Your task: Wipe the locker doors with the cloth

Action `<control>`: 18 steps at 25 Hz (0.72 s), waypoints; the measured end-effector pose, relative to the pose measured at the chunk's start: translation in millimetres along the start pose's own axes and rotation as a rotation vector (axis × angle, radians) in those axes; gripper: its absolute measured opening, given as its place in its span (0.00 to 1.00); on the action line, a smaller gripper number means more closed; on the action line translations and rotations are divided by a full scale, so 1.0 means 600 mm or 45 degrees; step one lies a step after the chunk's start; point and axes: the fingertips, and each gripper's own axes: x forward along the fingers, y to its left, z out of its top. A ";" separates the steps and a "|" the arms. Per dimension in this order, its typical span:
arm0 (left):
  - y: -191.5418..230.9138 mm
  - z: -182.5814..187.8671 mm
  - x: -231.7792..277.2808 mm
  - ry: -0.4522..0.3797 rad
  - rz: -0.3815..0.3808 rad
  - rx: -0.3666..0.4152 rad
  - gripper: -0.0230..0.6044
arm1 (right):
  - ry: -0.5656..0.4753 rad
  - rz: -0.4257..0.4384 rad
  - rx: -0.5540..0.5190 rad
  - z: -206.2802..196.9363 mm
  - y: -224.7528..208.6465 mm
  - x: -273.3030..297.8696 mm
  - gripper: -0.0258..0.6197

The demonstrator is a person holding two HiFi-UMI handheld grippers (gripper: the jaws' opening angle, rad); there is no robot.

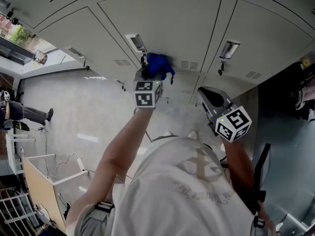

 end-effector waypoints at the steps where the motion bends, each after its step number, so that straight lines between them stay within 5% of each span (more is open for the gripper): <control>1: 0.010 -0.005 -0.001 0.010 0.008 0.005 0.23 | 0.000 0.003 -0.002 0.000 0.003 0.003 0.05; 11: 0.106 -0.033 -0.021 0.054 0.154 0.033 0.23 | 0.004 -0.009 -0.006 0.002 0.012 0.023 0.05; 18: 0.152 -0.086 -0.020 0.108 0.284 -0.242 0.23 | 0.007 -0.029 0.004 -0.002 0.013 0.026 0.05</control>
